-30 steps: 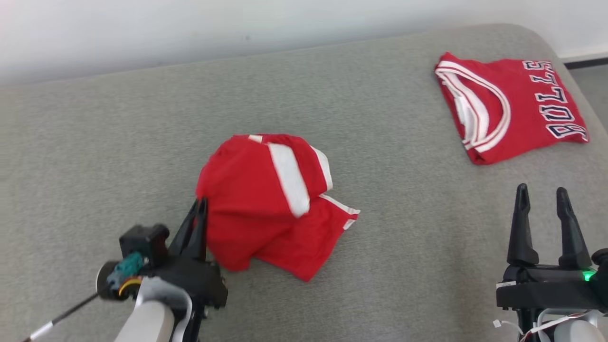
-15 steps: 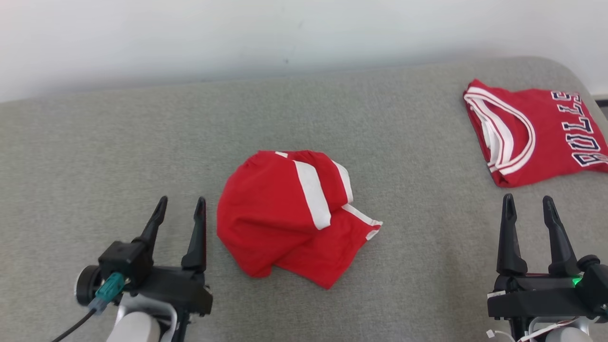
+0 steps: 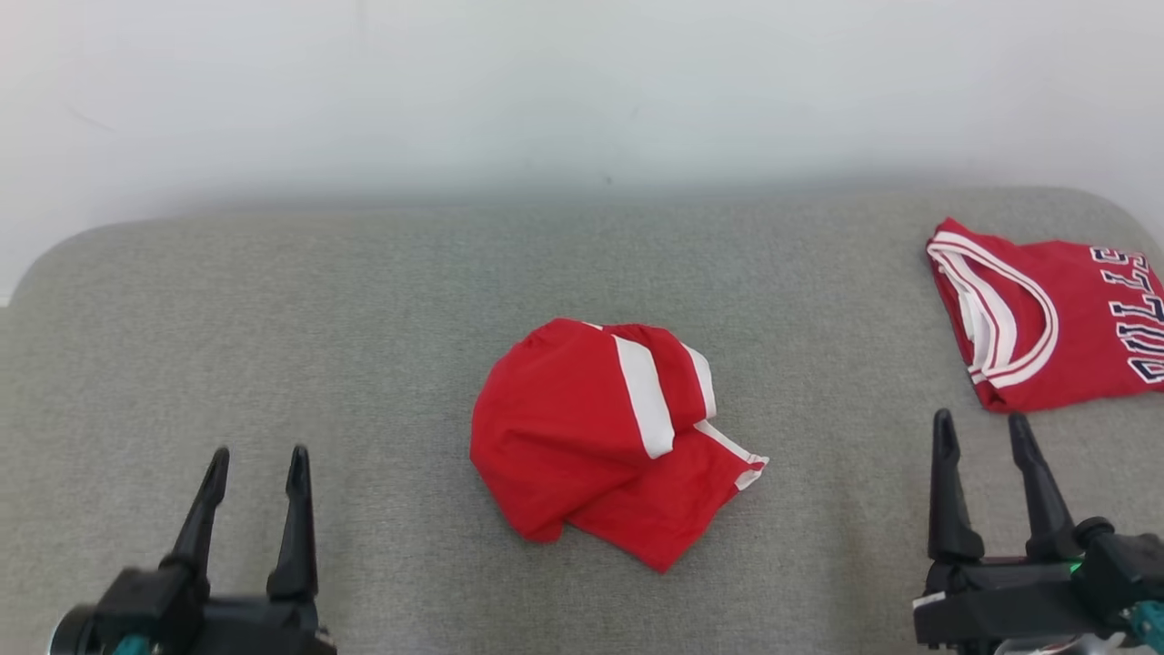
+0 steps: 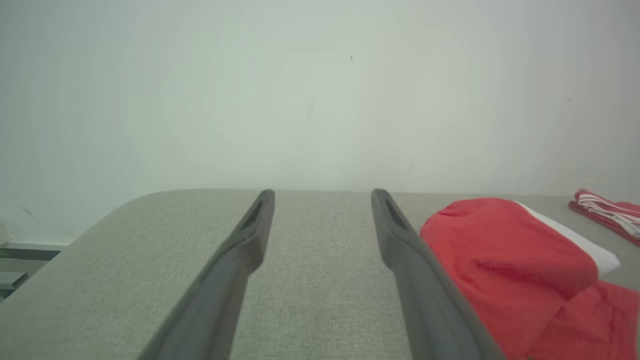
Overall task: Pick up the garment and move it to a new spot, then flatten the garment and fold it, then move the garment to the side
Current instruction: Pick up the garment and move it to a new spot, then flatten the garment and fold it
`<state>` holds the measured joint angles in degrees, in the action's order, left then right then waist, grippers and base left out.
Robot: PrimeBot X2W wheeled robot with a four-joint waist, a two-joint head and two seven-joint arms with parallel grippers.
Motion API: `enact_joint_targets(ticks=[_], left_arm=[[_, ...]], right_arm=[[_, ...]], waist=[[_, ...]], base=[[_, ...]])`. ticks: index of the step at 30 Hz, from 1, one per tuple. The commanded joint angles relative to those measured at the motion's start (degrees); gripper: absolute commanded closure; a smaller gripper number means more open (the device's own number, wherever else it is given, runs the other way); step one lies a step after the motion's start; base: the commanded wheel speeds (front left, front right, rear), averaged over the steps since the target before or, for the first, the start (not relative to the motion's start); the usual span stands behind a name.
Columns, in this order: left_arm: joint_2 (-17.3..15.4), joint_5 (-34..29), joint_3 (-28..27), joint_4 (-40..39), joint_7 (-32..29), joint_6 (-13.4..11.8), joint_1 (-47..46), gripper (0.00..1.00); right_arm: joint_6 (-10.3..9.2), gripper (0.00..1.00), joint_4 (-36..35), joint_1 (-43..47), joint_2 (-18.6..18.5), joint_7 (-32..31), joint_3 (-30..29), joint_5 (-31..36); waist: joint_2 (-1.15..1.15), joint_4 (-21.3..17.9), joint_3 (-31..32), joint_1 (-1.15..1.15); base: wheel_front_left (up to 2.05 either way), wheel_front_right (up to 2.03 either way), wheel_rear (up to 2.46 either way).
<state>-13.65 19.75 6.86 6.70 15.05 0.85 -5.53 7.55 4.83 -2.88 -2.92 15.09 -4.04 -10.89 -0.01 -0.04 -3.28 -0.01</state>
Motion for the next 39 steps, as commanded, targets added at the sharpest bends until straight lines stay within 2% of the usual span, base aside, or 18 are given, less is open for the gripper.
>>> enact_joint_targets(ticks=[1, 10, 19, 39], left_arm=[[0.35, -0.77, -0.86, -0.76, 0.15, 0.51, 1.71, 0.00], [3.08, -2.78, -5.44, -1.66, 0.16, 3.57, 7.12, 0.00], [5.60, -5.24, -7.42, -1.42, 0.16, 4.95, 7.78, 0.00], [7.05, -7.79, -9.39, -0.38, 0.17, 6.57, 6.46, 0.00]], right_arm=[[-0.14, 0.00, 0.30, 1.15, 0.05, 0.08, 0.36, 0.37], [-0.14, 0.00, 1.96, 3.10, 0.04, 0.08, 1.69, -0.39], [-0.14, 0.00, 3.24, 3.27, 0.04, 0.08, 2.57, -0.81], [-0.14, 0.00, 4.24, 2.49, 0.02, 0.08, 3.65, -0.40]], waist=[[0.01, 0.82, 0.76, 0.01], [0.01, 1.49, 1.61, 0.01], [0.01, 1.17, 1.68, 0.01], [0.01, 1.46, 1.27, 0.01]], base=[[0.00, 0.00, 0.00], [0.00, 0.00, 0.00], [0.00, 0.00, 0.00], [0.00, 0.00, 0.00]])
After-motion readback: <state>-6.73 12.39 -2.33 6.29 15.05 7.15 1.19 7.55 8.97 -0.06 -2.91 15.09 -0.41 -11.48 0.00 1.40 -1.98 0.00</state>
